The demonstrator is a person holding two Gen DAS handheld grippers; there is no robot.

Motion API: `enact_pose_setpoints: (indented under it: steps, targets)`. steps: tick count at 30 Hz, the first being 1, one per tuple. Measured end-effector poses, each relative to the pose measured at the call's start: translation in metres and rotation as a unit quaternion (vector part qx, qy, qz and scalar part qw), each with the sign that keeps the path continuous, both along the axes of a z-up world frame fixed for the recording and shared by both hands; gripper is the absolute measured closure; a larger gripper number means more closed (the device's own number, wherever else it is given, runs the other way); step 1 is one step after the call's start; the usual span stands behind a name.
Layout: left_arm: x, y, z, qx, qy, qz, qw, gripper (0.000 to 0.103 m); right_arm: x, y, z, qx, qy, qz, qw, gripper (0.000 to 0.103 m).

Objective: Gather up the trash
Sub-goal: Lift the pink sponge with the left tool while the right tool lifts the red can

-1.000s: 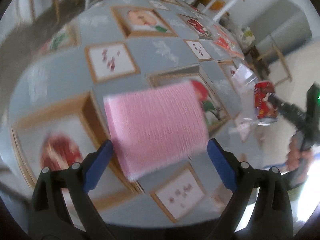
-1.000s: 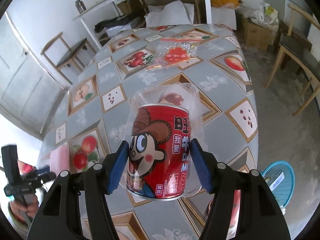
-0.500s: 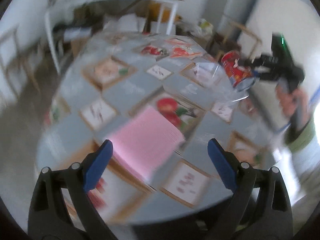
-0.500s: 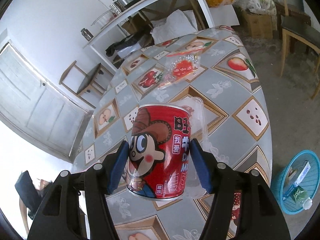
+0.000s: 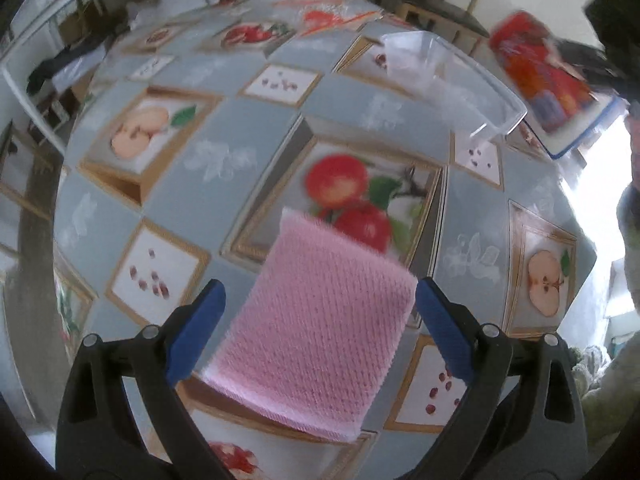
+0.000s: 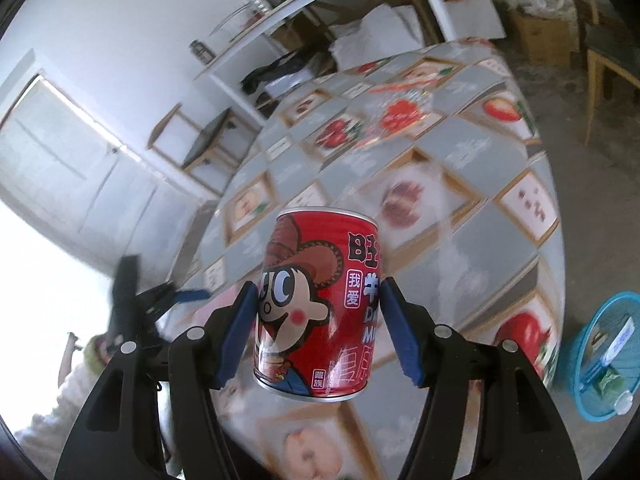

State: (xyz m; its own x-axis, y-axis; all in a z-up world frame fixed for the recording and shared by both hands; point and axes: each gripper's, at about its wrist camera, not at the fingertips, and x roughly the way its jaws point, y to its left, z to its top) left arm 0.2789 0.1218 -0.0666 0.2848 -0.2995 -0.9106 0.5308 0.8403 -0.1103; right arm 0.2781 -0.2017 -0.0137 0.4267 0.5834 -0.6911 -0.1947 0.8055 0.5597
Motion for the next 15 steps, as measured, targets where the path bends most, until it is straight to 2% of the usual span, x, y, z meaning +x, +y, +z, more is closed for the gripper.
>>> enact_pose_setpoints:
  steps: [5,8,11,15]
  targets:
    - [-0.023,0.010,-0.008,-0.022,0.032,0.054,0.9978,0.011,-0.033,0.013,-0.021,0.000,0.044,0.023,0.999,0.042]
    - [-0.040,0.014,-0.011,-0.064,0.060,0.092,0.9919,0.011,-0.050,0.026,-0.044,-0.022,0.067,0.021,0.997,0.042]
    - [-0.057,0.013,-0.012,-0.074,0.054,0.109,0.9897,0.011,-0.061,0.038,-0.057,-0.050,0.069,0.015,0.996,0.042]
    - [-0.065,0.012,-0.006,-0.065,0.033,0.128,0.9891,0.011,-0.064,0.047,-0.063,-0.075,0.060,0.012,0.995,0.042]
